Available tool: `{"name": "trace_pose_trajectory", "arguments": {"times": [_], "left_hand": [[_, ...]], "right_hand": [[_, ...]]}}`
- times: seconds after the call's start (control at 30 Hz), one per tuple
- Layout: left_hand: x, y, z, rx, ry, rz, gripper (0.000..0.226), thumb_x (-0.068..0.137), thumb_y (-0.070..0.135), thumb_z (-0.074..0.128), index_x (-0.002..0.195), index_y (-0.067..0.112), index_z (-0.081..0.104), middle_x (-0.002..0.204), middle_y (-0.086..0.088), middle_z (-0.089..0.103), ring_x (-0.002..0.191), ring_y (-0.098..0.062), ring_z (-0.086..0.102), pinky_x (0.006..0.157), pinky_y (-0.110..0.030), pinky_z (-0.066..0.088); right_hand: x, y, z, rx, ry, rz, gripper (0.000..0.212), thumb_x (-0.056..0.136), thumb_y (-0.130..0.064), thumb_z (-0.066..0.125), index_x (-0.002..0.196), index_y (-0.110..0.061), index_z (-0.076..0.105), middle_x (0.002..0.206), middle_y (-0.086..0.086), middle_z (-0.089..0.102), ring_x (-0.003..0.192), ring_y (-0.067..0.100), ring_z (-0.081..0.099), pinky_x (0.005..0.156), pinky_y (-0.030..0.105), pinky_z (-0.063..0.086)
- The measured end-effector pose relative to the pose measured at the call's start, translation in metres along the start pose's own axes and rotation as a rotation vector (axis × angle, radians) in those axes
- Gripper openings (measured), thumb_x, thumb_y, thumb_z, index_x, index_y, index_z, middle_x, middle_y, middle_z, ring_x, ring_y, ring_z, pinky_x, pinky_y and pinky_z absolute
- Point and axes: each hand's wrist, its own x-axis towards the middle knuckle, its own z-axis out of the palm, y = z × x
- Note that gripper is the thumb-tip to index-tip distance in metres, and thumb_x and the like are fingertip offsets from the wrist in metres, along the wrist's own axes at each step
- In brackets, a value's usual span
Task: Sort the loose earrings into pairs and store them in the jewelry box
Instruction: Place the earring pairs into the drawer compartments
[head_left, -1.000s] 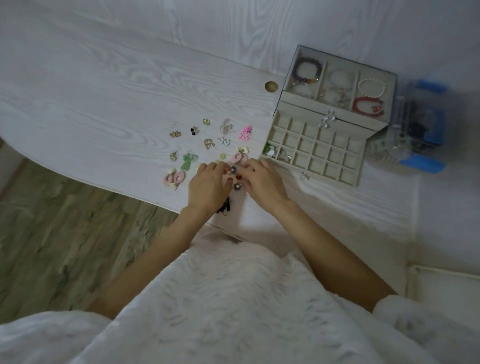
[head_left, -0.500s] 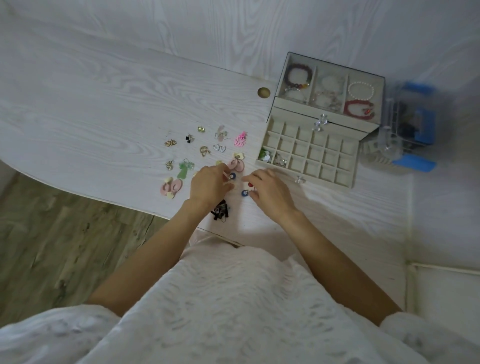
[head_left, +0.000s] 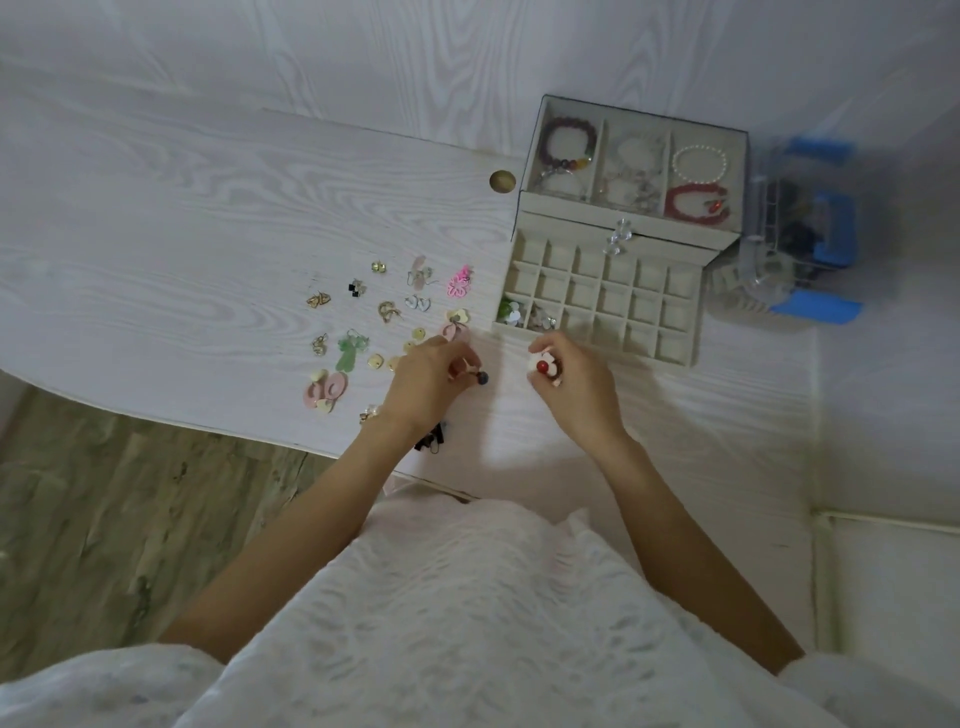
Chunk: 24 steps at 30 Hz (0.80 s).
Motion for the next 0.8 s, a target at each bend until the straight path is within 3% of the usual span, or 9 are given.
{"name": "trace_pose_trajectory", "arguments": {"times": [0.07, 0.17, 0.3, 0.43, 0.57, 0.7, 0.8], "left_hand": [[0.002, 0.005, 0.000, -0.037, -0.007, 0.009, 0.013, 0.080, 0.014, 0.071, 0.092, 0.011, 0.069, 0.090, -0.005, 0.065, 0.072, -0.012, 0.059, 0.065, -0.018, 0.042], [0.003, 0.015, -0.001, -0.071, -0.022, 0.019, 0.010, 0.083, 0.021, 0.069, 0.092, 0.017, 0.069, 0.088, 0.004, 0.070, 0.072, -0.006, 0.062, 0.063, -0.011, 0.045], [0.015, 0.038, -0.003, -0.104, 0.042, 0.058, 0.011, 0.085, 0.022, 0.066, 0.095, 0.020, 0.068, 0.088, 0.006, 0.071, 0.074, -0.006, 0.064, 0.066, -0.023, 0.051], [0.041, 0.059, 0.000, -0.150, 0.020, 0.075, 0.016, 0.085, 0.018, 0.066, 0.101, 0.018, 0.067, 0.089, 0.007, 0.066, 0.071, -0.006, 0.061, 0.061, -0.005, 0.042], [0.064, 0.076, 0.016, -0.103, -0.016, 0.150, 0.019, 0.083, 0.013, 0.066, 0.102, 0.012, 0.068, 0.094, -0.009, 0.067, 0.078, -0.022, 0.063, 0.070, -0.028, 0.049], [0.076, 0.082, 0.032, -0.013, -0.075, 0.173, 0.020, 0.087, 0.014, 0.059, 0.105, 0.011, 0.068, 0.096, -0.013, 0.069, 0.085, -0.027, 0.065, 0.074, -0.033, 0.050], [0.078, 0.082, 0.038, 0.060, -0.061, 0.149, 0.021, 0.088, 0.018, 0.058, 0.105, 0.009, 0.066, 0.094, -0.012, 0.071, 0.086, -0.031, 0.065, 0.073, -0.041, 0.052]], "right_hand": [[0.009, 0.002, -0.016, 0.070, 0.132, 0.030, 0.020, 0.086, -0.013, 0.063, 0.104, -0.021, 0.059, 0.093, -0.010, 0.060, 0.074, 0.005, 0.055, 0.060, 0.014, 0.039], [0.025, 0.008, -0.027, 0.049, 0.239, 0.049, 0.022, 0.088, -0.013, 0.061, 0.108, -0.019, 0.057, 0.093, -0.006, 0.061, 0.072, 0.008, 0.055, 0.061, 0.018, 0.040], [0.041, 0.019, -0.023, -0.063, 0.246, 0.102, 0.023, 0.088, -0.014, 0.062, 0.109, -0.016, 0.054, 0.097, 0.002, 0.066, 0.076, 0.015, 0.062, 0.066, 0.032, 0.052], [0.044, 0.027, -0.018, 0.001, 0.182, 0.133, 0.025, 0.082, -0.017, 0.069, 0.105, -0.012, 0.060, 0.090, 0.004, 0.066, 0.074, 0.015, 0.060, 0.068, 0.031, 0.051], [0.040, 0.038, -0.017, -0.067, 0.216, 0.083, 0.030, 0.079, -0.020, 0.072, 0.107, -0.013, 0.063, 0.108, 0.006, 0.057, 0.086, 0.021, 0.059, 0.073, 0.031, 0.051], [0.033, 0.046, -0.019, -0.062, 0.216, 0.063, 0.031, 0.081, -0.016, 0.067, 0.112, -0.013, 0.062, 0.111, 0.008, 0.056, 0.094, 0.025, 0.060, 0.079, 0.041, 0.053], [0.030, 0.047, -0.021, -0.090, 0.212, 0.019, 0.029, 0.084, -0.014, 0.063, 0.113, -0.011, 0.062, 0.107, 0.009, 0.057, 0.091, 0.026, 0.059, 0.076, 0.041, 0.052]]}}
